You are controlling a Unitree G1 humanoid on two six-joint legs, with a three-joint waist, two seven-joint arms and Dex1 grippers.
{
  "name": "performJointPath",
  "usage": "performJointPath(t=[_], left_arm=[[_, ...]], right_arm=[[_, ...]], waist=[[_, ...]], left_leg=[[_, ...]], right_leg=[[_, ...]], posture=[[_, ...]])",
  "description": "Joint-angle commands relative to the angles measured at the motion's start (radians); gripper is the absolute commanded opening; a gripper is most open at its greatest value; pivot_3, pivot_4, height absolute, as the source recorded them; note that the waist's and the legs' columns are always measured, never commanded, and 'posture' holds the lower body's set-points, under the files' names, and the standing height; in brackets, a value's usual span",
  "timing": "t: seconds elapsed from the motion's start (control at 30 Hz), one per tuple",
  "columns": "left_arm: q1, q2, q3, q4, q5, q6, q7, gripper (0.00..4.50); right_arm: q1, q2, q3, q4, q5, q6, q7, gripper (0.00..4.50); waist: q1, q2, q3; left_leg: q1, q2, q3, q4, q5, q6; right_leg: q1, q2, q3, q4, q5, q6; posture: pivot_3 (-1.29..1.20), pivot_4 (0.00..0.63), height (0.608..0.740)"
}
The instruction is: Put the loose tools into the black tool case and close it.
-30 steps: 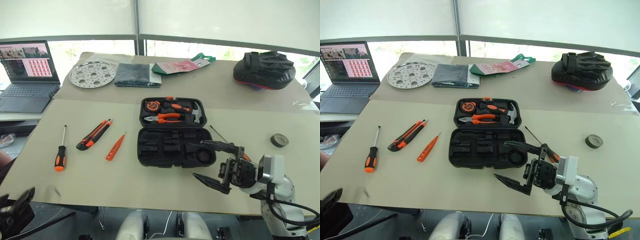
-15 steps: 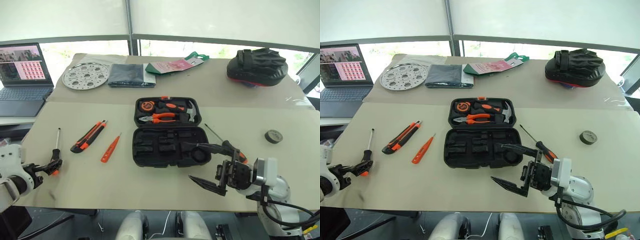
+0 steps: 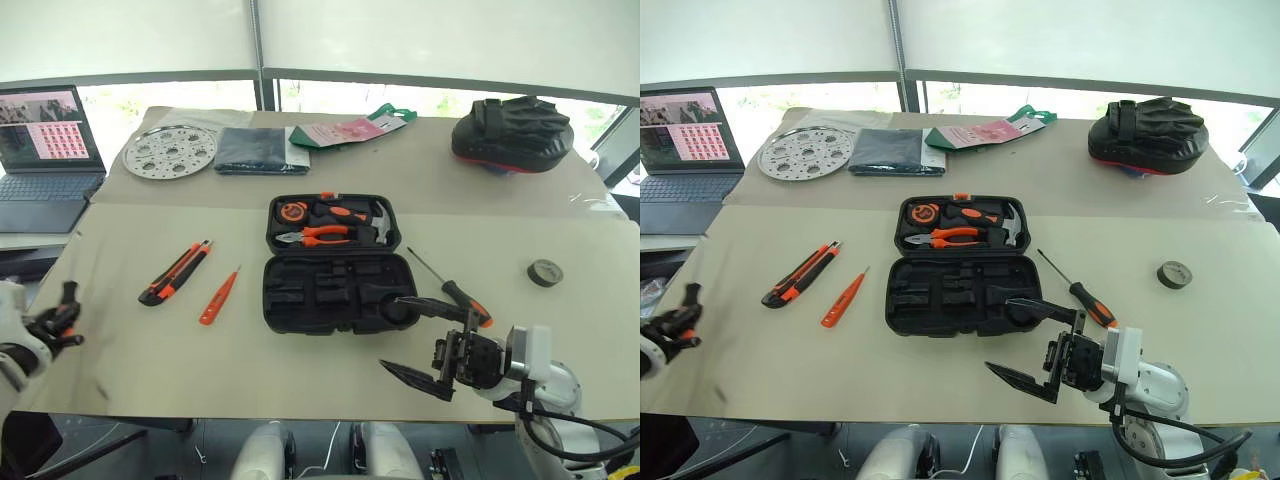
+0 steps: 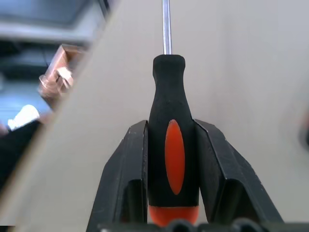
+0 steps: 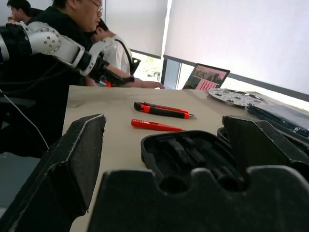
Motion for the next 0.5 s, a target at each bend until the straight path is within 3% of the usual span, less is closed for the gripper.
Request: performJointPath(t=[0.03, 0.1, 0.2, 0.3, 0.37, 0.5], left_arm=[[-0.089, 0.075, -0.095, -0.096, -0.030, -0.103, -0.242, 0.88], [-0.298, 0.160, -0.404, -0.154, 0.025, -0.069, -0.445, 0.88], [-0.548, 0.157, -0.679, -0.090, 0.153, -0.085, -0.570, 0.88], [-0.745, 0.073, -0.879, 0.039, 0.285, -0.122, -0.630, 0.88], [-0.854, 0.007, -0.992, 0.144, 0.385, -0.162, -0.659, 0.88], [-0.980, -0.073, -1.121, 0.334, 0.539, -0.270, -0.705, 0.88]], right_arm=[[0.028, -0.024, -0.105, -0.052, 0.049, 0.037, -0.073, 4.50], [0.038, -0.018, -0.168, -0.040, 0.052, 0.068, -0.157, 4.50], [0.009, 0.005, -0.193, -0.039, 0.045, 0.094, -0.246, 4.50], [-0.015, 0.019, -0.199, -0.044, 0.025, 0.101, -0.301, 4.50], [-0.017, 0.017, -0.203, -0.052, 0.008, 0.104, -0.319, 4.50], [-0.008, 0.006, -0.226, -0.086, 0.002, 0.119, -0.351, 4.50]], waist=[[0.008, 0.000, 0.000], [0.030, 0.000, 0.000], [0.039, 0.001, 0.000], [0.006, 0.003, -0.001], [-0.008, 0.003, 0.000], [-0.020, 0.002, 0.001]], left_leg=[[0.000, 0.000, 0.000, 0.000, -0.001, -0.001], [-0.001, -0.001, -0.001, 0.001, -0.002, -0.004], [-0.001, -0.006, 0.000, 0.002, 0.000, -0.006], [0.000, -0.007, 0.008, 0.002, 0.006, 0.008], [0.000, -0.007, 0.009, 0.001, 0.006, 0.008], [-0.001, -0.006, 0.011, 0.001, 0.006, 0.009]], right_leg=[[0.000, -0.001, 0.000, 0.000, 0.000, 0.000], [0.001, -0.002, -0.002, 0.000, 0.000, 0.000], [0.002, 0.005, -0.006, -0.001, 0.001, 0.001], [0.003, 0.007, 0.005, 0.000, 0.004, 0.006], [0.002, 0.011, 0.006, 0.000, 0.003, 0.006], [0.000, 0.015, 0.011, 0.000, 0.003, 0.007]], posture=[[0.00, 0.150, 0.740], [0.00, 0.150, 0.740], [0.00, 0.150, 0.740], [0.00, 0.150, 0.740], [0.00, 0.150, 0.740], [0.00, 0.150, 0.740]])
